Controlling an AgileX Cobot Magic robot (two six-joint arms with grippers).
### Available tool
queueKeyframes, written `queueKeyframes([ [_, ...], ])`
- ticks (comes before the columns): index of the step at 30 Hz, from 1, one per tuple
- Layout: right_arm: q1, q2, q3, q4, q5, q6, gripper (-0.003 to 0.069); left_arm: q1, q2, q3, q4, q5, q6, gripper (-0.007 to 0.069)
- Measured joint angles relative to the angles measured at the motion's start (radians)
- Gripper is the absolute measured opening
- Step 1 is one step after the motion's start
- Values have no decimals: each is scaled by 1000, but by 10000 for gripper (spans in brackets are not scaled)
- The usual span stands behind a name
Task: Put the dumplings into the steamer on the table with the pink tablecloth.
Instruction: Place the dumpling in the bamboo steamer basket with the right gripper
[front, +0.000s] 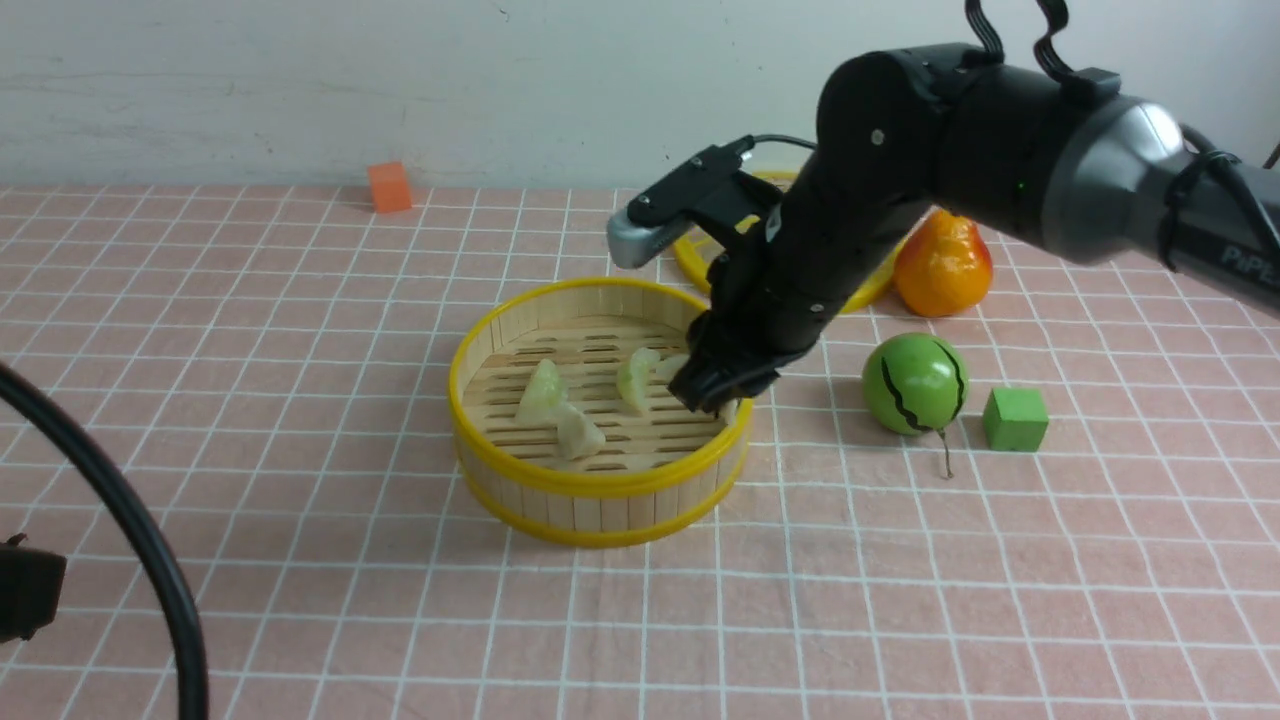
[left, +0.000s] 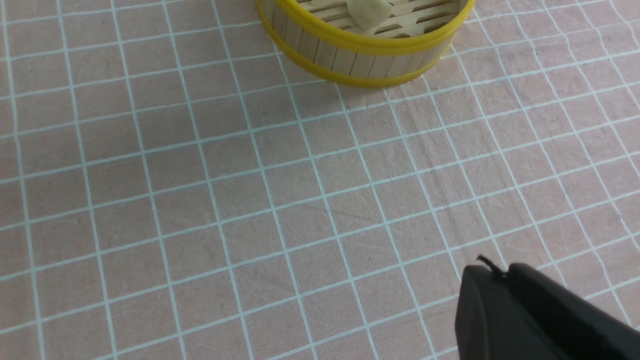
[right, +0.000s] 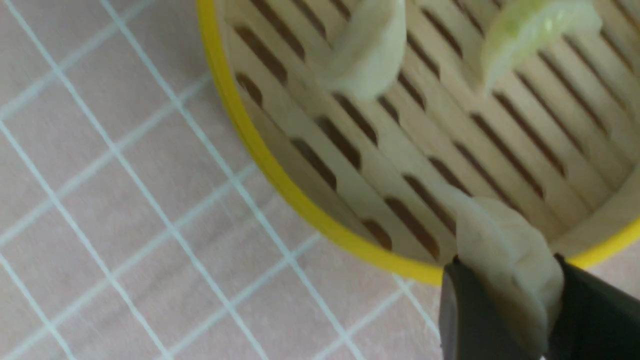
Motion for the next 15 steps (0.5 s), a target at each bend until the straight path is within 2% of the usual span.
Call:
queueKeyframes([
  [8,20,117,-56,-12,-110,88,200,0,0,0,5,-1,1,40],
  [15,20,192,-59,-38,-122,113,200,0,-12,0,18,7,23,49],
])
